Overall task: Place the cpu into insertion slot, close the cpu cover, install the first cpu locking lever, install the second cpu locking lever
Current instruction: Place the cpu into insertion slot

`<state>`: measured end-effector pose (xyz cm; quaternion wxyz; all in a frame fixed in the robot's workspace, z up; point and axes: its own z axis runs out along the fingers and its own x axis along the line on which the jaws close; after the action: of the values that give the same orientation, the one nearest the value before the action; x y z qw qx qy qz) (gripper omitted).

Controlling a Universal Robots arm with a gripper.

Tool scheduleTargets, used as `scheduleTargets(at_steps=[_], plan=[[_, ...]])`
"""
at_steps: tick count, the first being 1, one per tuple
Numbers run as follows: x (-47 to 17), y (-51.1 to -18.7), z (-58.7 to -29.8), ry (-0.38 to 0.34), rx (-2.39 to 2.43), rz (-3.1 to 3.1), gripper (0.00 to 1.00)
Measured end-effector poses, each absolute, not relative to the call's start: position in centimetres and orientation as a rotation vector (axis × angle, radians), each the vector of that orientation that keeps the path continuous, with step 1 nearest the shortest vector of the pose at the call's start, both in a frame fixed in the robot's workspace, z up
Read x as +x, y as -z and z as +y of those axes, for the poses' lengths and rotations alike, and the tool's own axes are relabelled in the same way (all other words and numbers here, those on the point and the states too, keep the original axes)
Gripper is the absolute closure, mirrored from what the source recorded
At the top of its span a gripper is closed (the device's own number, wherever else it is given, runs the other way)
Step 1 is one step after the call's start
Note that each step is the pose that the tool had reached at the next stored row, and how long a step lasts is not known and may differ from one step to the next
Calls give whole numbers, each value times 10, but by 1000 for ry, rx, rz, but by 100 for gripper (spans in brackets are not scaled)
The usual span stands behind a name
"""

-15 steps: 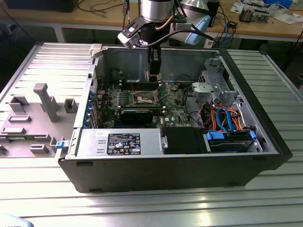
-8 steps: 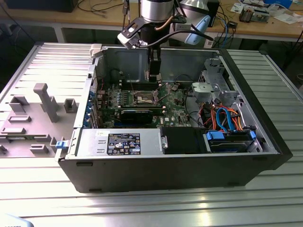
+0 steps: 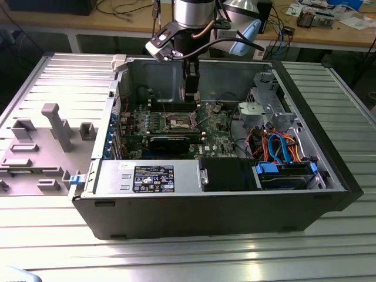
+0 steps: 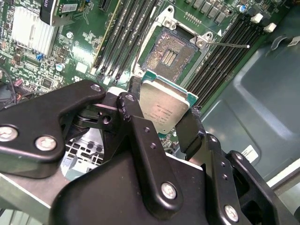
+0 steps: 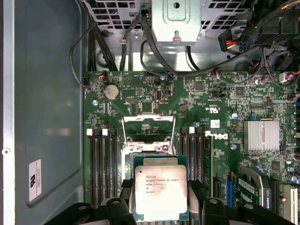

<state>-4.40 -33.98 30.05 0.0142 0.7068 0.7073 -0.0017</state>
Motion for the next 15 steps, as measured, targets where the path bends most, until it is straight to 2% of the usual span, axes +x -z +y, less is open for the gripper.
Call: scheduleTargets(at_steps=[15], plan=[[-47, -296, -340, 5, 2201, 2202, 45]])
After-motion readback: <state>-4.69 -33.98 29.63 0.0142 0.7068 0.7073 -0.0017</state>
